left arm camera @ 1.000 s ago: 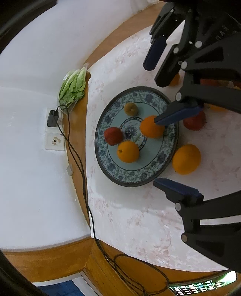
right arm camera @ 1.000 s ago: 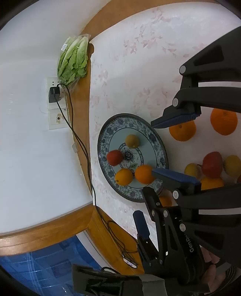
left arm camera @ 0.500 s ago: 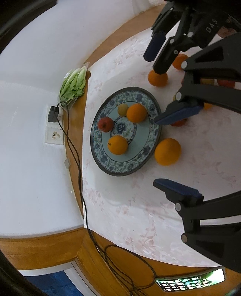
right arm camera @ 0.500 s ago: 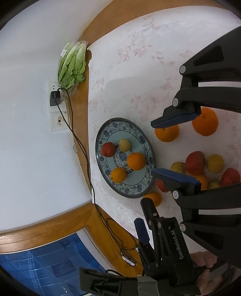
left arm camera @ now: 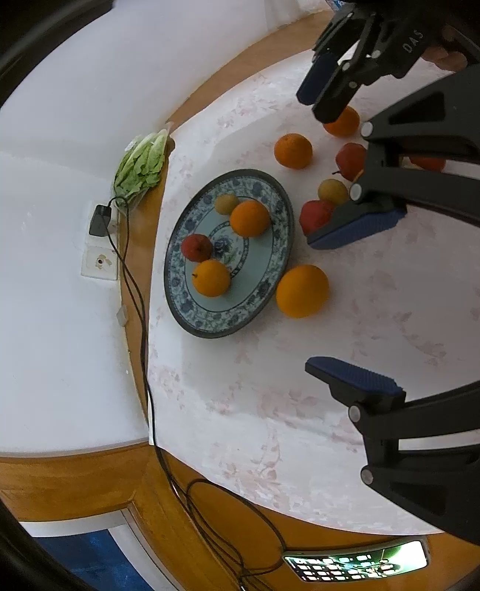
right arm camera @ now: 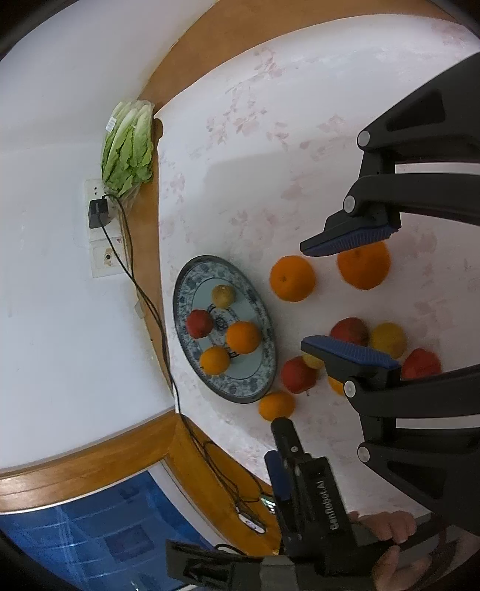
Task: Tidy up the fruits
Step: 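Move both open tools back toward the remaining fruit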
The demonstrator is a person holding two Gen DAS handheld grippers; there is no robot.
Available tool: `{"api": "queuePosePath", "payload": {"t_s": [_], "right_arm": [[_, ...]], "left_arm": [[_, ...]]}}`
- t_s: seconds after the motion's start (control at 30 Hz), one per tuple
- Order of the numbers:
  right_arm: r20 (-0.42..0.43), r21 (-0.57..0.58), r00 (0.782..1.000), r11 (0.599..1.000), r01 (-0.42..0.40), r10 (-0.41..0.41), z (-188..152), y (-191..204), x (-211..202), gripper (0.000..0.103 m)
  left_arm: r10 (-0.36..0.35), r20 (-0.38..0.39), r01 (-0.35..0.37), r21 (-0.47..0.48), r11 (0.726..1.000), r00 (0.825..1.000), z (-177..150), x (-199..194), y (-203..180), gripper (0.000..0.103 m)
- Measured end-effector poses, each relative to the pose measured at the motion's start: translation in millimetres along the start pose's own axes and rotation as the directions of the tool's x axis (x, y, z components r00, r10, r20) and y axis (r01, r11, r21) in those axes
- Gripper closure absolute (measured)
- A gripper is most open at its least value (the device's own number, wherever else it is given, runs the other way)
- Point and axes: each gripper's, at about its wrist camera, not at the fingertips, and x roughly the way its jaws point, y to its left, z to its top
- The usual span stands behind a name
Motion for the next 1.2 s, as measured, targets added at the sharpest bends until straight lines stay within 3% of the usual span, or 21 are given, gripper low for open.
{"api": "queuePosePath", "payload": {"t_s": [0.5, 1.2], "right_arm": [[-0.022, -0.006, 0.997, 0.998, 0.07, -0.07, -27.9, -15.8, -13.8, 0.057], [-0.063, 0.043, 0.997, 0.998, 0.047, -0.044, -41.3, -31.1, -2.8, 0.057]], "left_arm": [[-0.015, -0.034, 0.014, -0.022, 1.0, 0.999, -15.5, 1.7, 6.2, 0.039], [-0.052, -0.065, 0.052, -0.01, 0.999, 0.997, -25.2, 7.0, -3.3, 0.039]]}}
